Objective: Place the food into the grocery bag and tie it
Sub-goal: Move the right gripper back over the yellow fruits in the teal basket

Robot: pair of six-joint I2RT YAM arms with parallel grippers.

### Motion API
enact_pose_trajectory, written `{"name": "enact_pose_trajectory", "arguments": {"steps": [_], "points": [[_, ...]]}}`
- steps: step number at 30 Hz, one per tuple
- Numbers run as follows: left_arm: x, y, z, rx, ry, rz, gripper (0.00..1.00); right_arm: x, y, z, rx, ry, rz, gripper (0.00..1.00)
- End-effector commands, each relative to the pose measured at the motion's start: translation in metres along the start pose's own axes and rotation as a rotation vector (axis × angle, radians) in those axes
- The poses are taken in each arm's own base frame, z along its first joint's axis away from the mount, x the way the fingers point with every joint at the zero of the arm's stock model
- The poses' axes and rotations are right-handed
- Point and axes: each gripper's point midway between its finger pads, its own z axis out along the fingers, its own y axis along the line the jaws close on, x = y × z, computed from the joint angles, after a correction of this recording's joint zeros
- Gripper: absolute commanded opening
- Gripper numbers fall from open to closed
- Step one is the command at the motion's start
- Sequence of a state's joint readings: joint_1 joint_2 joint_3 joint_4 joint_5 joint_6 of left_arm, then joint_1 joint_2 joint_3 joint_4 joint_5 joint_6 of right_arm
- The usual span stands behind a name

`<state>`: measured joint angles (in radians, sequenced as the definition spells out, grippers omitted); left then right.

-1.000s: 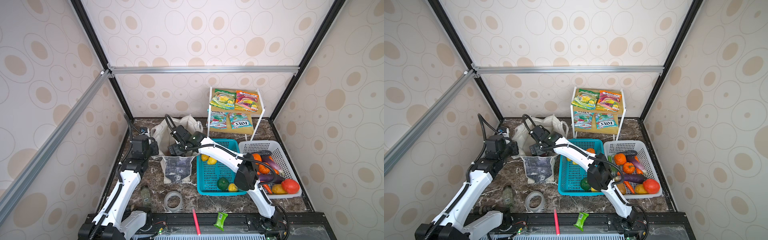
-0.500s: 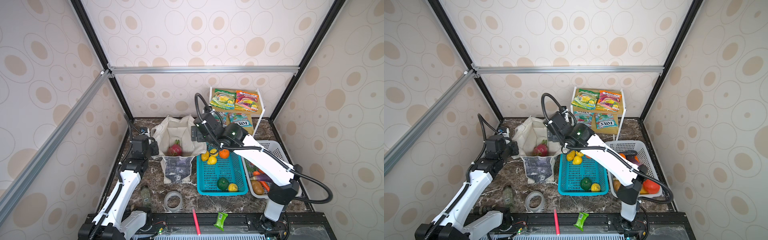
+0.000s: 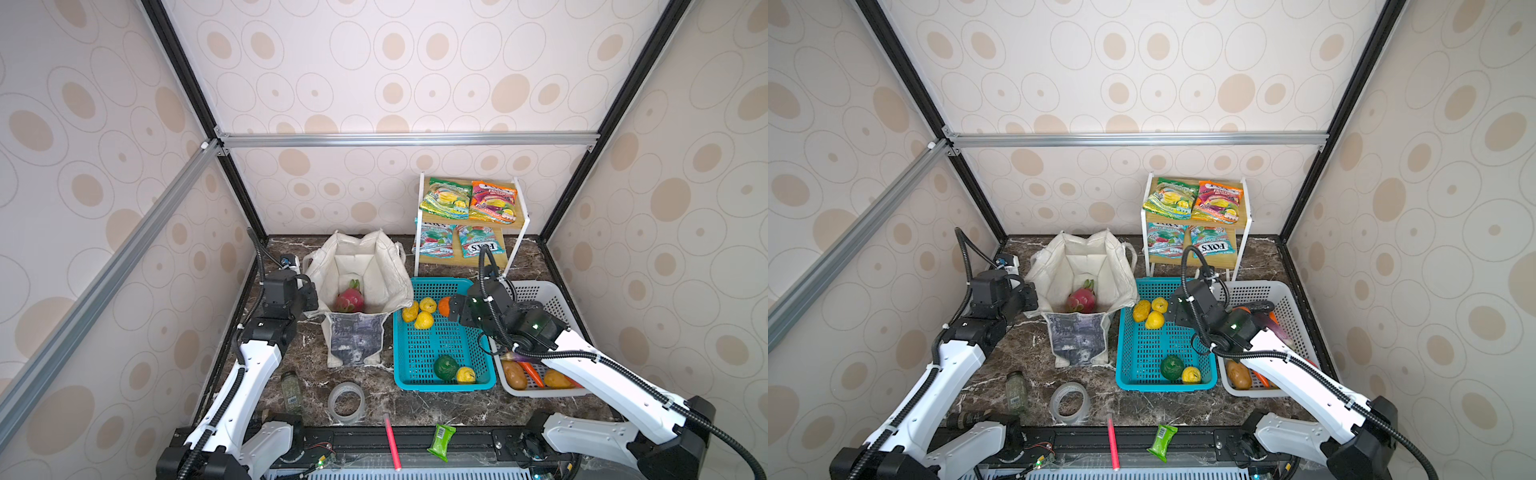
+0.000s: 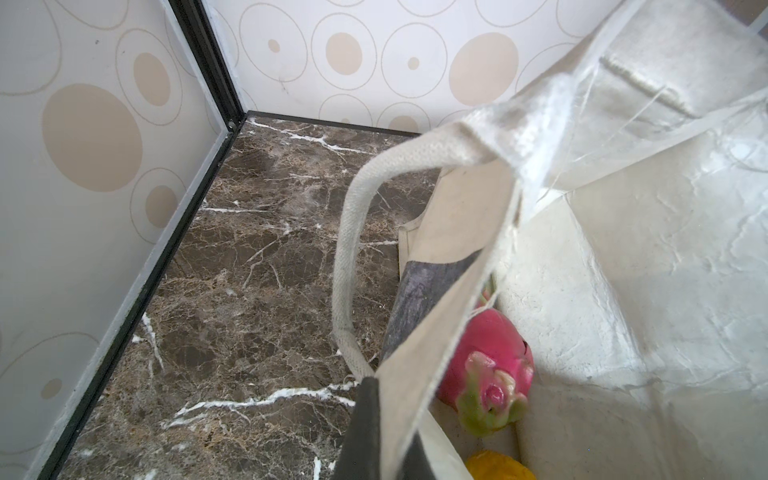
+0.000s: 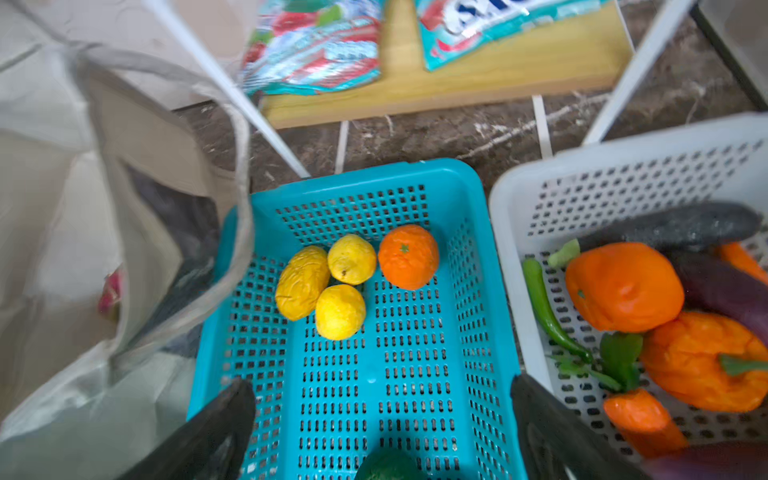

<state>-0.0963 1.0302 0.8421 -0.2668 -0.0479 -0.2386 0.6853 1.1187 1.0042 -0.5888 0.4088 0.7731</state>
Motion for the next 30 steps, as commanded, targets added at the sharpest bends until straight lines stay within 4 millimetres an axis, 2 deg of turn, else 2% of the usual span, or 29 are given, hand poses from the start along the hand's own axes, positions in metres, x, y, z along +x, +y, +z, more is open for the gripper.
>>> {"name": "enact_pose_trajectory", "arguments": {"steps": [1, 11, 15, 18, 24, 27, 30], "points": [[-0.01, -0.006, -0.005, 0.027, -0.037, -0.008, 0.0, -0.004, 0.007, 0.015, -0.059, 0.009, 0.198, 0.96], [-0.008, -0.008, -0.002, 0.033, -0.027, -0.006, 0.0, 0.043, 0.051, 0.072, -0.154, 0.235, 0.291, 0.9], [-0.008, -0.007, -0.003, 0.033, -0.03, -0.006, 0.0, 0.06, 0.052, 0.091, -0.117, 0.287, 0.346, 0.88], [-0.009, -0.008, -0.003, 0.035, -0.032, -0.007, 0.0, 0.069, 0.054, 0.104, -0.112, 0.31, 0.374, 0.82], [-0.008, -0.008, -0.003, 0.035, -0.029, -0.006, 0.0, 0.075, 0.059, 0.119, -0.091, 0.321, 0.38, 0.75], [-0.009, -0.008, -0.003, 0.037, -0.03, -0.006, 0.0, 0.084, 0.058, 0.129, -0.073, 0.342, 0.396, 0.71], [-0.008, -0.009, -0.003, 0.039, -0.029, -0.008, 0.0, 0.093, 0.065, 0.138, -0.09, 0.38, 0.407, 0.69]]}}
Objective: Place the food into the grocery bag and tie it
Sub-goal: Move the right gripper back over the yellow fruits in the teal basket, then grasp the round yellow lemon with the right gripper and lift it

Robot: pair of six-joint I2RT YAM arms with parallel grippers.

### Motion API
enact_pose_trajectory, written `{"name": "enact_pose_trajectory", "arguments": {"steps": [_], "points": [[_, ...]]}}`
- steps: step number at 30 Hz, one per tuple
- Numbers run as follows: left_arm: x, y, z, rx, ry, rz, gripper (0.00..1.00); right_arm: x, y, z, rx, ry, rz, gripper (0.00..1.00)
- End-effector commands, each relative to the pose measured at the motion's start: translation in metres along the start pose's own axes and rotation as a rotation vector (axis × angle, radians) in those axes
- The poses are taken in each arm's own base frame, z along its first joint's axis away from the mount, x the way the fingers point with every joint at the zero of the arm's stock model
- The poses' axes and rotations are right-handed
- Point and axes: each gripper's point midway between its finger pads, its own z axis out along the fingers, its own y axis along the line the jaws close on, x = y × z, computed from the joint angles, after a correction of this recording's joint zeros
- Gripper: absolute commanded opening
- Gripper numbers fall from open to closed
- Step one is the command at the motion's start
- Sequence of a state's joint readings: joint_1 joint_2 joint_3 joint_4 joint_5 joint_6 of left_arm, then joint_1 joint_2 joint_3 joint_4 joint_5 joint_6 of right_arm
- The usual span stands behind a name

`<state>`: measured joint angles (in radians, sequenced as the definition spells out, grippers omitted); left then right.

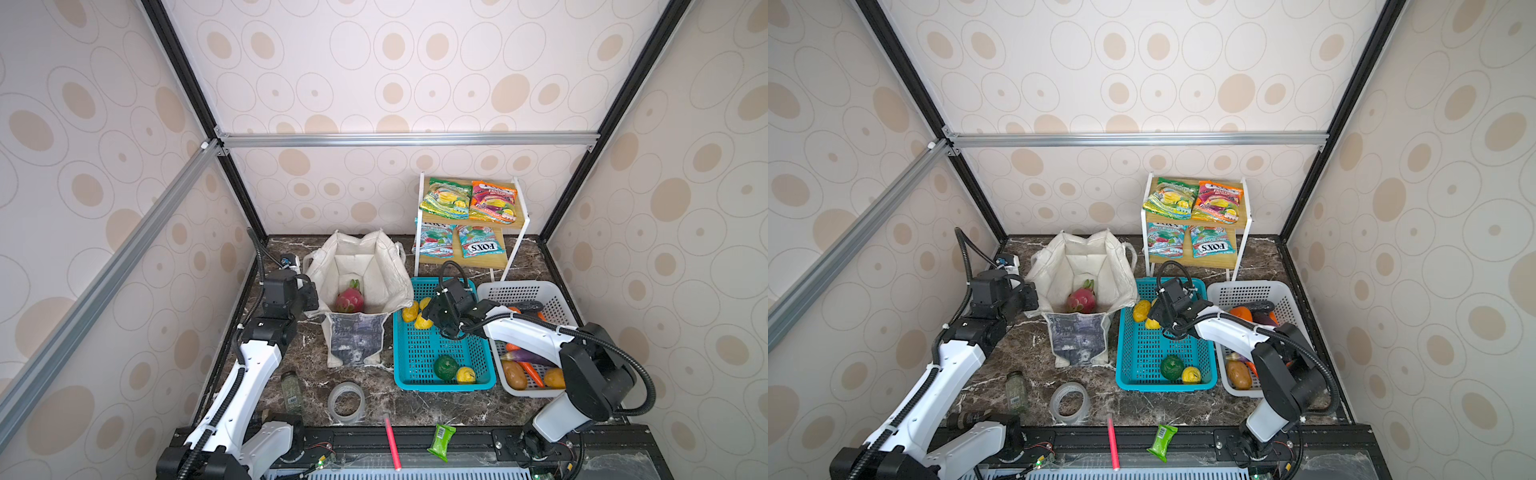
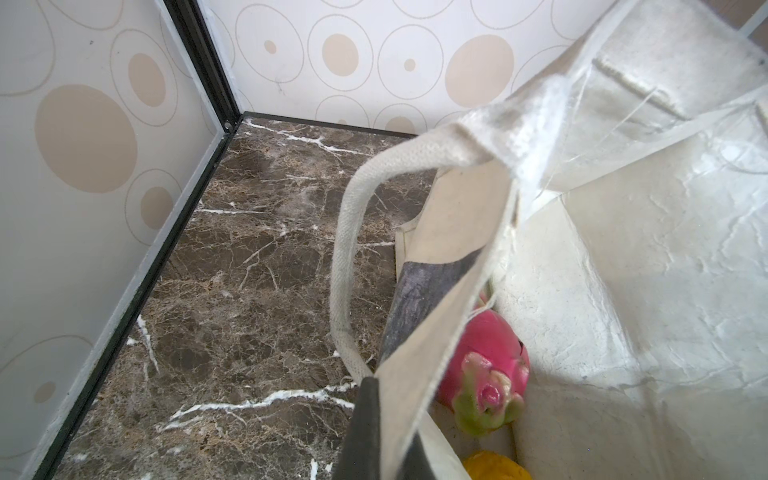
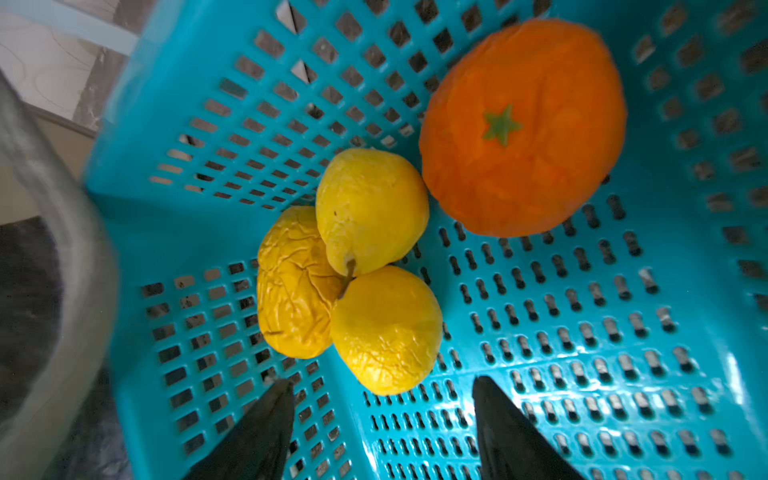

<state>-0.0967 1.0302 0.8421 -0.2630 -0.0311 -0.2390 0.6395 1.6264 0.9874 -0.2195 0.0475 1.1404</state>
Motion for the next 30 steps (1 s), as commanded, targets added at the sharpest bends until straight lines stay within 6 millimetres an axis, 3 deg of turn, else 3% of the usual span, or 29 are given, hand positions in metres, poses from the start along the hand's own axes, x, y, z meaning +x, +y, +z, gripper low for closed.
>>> {"name": "enact_pose_trajectory", "arguments": {"steps": [1, 18, 24, 30], "points": [[-0.008, -0.005, -0.002, 0.021, -0.027, -0.005, 0.0, 0.004, 0.013, 0.01, -0.031, 0.032, 0.039, 0.69], [-0.007, -0.005, -0.002, 0.019, -0.023, -0.004, 0.0, 0.013, -0.003, 0.037, 0.055, 0.059, 0.041, 0.67], [-0.007, -0.005, -0.002, 0.021, -0.023, -0.004, 0.0, 0.012, -0.006, 0.03, 0.061, 0.04, 0.026, 0.62], [-0.007, -0.005, -0.002, 0.017, -0.026, -0.005, 0.0, 0.005, 0.002, 0.007, 0.08, -0.035, -0.067, 0.55]]}}
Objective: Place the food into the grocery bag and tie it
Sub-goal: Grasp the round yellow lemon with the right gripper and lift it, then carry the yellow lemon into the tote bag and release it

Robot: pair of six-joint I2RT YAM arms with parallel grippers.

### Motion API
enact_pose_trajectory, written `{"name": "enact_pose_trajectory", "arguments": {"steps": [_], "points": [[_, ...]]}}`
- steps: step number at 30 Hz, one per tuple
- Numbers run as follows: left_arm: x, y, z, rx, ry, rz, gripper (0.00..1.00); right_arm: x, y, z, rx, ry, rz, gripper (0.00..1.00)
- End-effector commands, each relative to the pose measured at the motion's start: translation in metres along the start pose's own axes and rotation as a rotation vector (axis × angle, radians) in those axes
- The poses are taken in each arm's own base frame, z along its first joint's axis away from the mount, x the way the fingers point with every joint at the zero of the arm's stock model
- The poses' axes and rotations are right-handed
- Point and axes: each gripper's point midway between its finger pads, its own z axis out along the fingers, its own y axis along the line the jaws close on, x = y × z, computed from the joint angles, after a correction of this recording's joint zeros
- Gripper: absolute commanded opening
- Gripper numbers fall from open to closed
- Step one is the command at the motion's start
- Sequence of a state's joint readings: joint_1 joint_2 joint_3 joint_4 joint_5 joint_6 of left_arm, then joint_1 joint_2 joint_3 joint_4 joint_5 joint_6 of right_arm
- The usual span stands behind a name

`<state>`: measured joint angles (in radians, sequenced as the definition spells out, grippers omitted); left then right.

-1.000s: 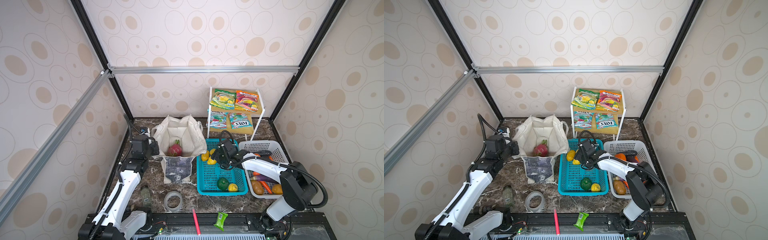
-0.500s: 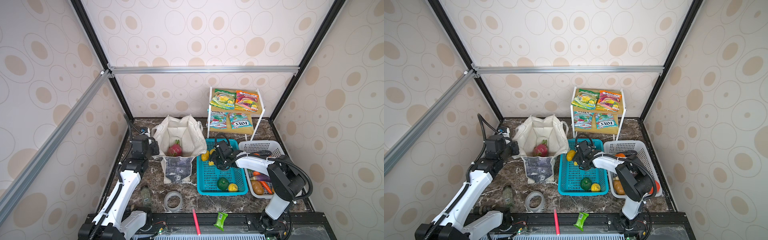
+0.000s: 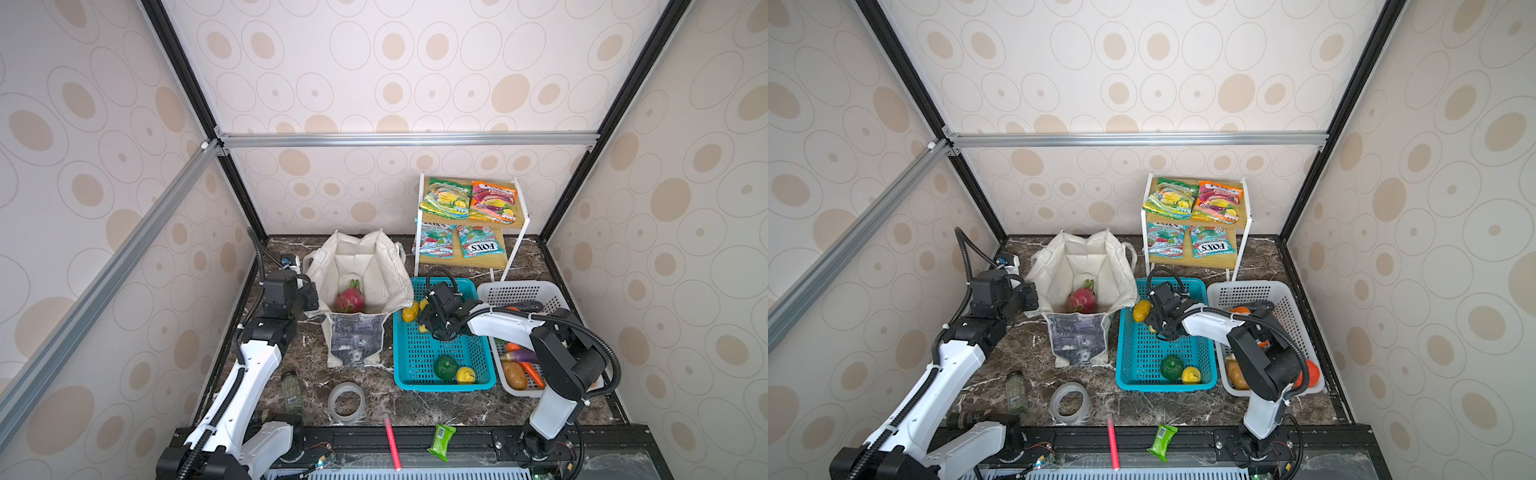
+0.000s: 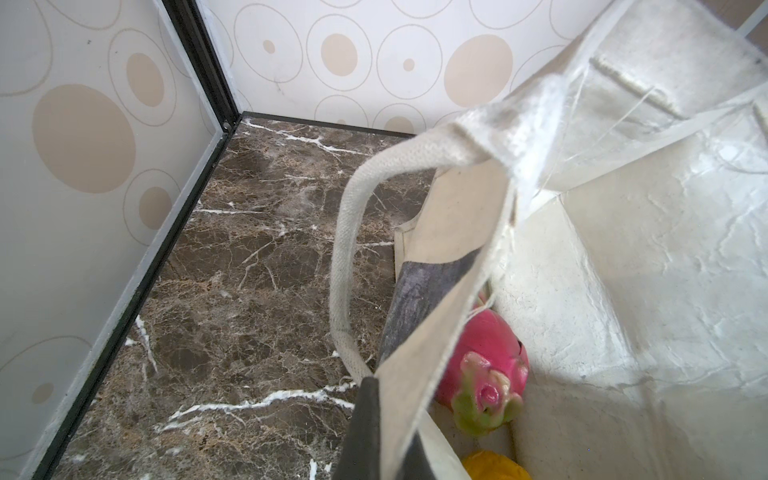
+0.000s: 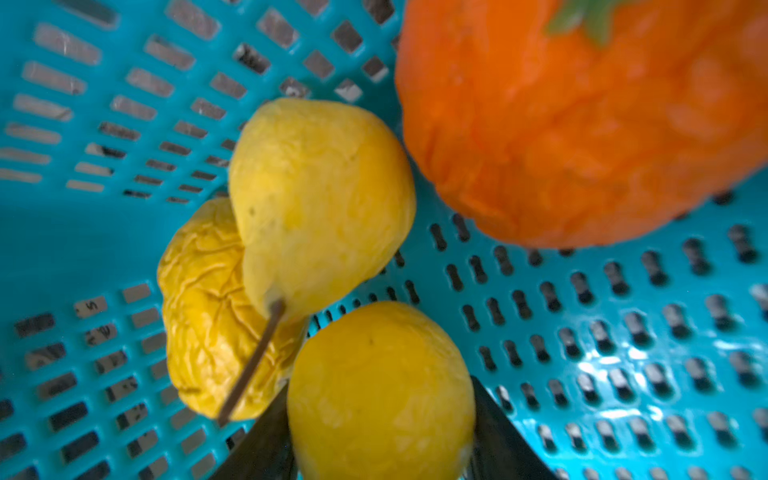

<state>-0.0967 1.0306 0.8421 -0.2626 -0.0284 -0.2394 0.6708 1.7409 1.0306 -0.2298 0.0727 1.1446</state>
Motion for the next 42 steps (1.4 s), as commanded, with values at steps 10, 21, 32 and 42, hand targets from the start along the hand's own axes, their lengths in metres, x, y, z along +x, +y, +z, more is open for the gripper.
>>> {"name": "enact_pose_trajectory", "arguments": {"steps": [10, 21, 32, 42], "points": [[-0.009, -0.003, -0.004, 0.01, -0.034, -0.004, 0.0, -0.026, 0.008, -0.071, -0.009, -0.185, -0.066, 0.53], [-0.01, -0.001, -0.005, -0.003, -0.037, 0.001, 0.0, -0.064, 0.067, -0.181, -0.141, -0.406, -0.356, 0.5], [-0.009, 0.001, -0.006, -0.015, -0.036, 0.004, 0.0, -0.042, 0.171, -0.207, -0.278, -0.391, -0.653, 0.5], [-0.008, 0.002, -0.005, -0.024, -0.03, 0.008, 0.0, 0.025, 0.235, -0.129, -0.233, -0.188, -0.833, 0.52]]}}
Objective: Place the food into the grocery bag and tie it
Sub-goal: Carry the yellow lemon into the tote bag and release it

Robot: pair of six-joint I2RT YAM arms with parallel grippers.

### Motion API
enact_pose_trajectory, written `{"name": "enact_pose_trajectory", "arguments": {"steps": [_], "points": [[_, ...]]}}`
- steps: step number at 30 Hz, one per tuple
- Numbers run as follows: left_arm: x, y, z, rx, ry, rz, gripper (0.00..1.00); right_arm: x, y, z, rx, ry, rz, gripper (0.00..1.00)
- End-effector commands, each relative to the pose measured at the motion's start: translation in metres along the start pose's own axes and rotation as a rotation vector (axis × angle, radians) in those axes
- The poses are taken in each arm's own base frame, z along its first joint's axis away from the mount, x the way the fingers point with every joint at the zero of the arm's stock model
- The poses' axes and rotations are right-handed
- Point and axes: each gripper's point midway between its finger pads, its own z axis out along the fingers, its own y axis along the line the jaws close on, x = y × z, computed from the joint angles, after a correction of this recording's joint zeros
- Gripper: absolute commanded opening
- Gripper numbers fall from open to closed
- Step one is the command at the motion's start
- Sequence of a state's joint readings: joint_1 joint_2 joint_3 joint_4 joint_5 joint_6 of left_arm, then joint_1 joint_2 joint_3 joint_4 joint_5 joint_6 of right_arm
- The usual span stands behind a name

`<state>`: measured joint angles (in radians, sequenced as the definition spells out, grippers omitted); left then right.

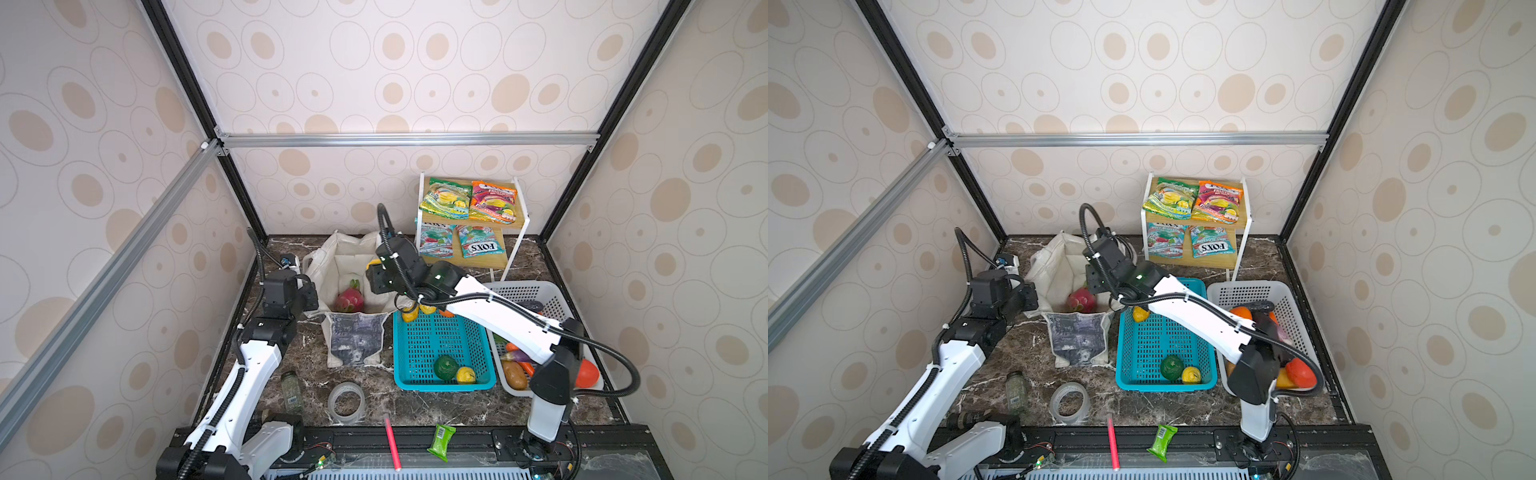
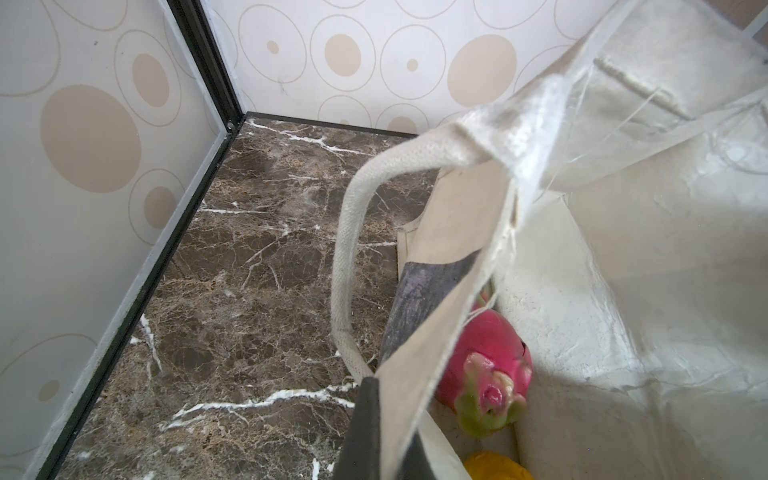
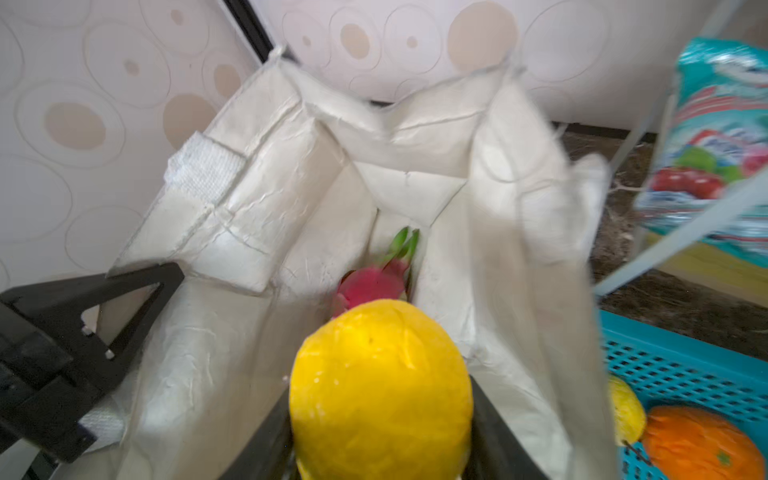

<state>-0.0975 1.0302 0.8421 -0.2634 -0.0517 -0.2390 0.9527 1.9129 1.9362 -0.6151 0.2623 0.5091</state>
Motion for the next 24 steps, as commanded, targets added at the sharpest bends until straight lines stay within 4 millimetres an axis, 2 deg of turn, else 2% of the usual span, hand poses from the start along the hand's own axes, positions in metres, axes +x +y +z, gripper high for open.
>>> {"name": "enact_pose_trajectory", "arguments": {"steps": [1, 6, 15, 19, 22, 24], "points": [[-0.008, -0.001, -0.005, -0.006, -0.029, 0.007, 0.0, 0.023, 0.008, 0.02, 0.004, 0.109, -0.042, 0.52], [-0.009, 0.001, -0.007, -0.015, -0.035, 0.008, 0.0, 0.048, 0.017, 0.057, -0.011, 0.202, -0.044, 0.52], [-0.009, 0.0, -0.008, -0.01, -0.037, 0.009, 0.0, 0.103, 0.005, 0.107, 0.062, 0.338, -0.038, 0.54], [-0.01, 0.0, -0.008, -0.01, -0.04, 0.01, 0.0, 0.113, 0.0, 0.115, 0.089, 0.372, -0.04, 0.58], [-0.011, 0.0, -0.009, -0.01, -0.042, 0.01, 0.0, 0.109, -0.003, 0.11, 0.106, 0.369, -0.041, 0.71], [-0.01, 0.002, -0.009, -0.017, -0.041, 0.011, 0.0, 0.103, -0.001, 0.1, 0.099, 0.37, -0.052, 0.8]]}}
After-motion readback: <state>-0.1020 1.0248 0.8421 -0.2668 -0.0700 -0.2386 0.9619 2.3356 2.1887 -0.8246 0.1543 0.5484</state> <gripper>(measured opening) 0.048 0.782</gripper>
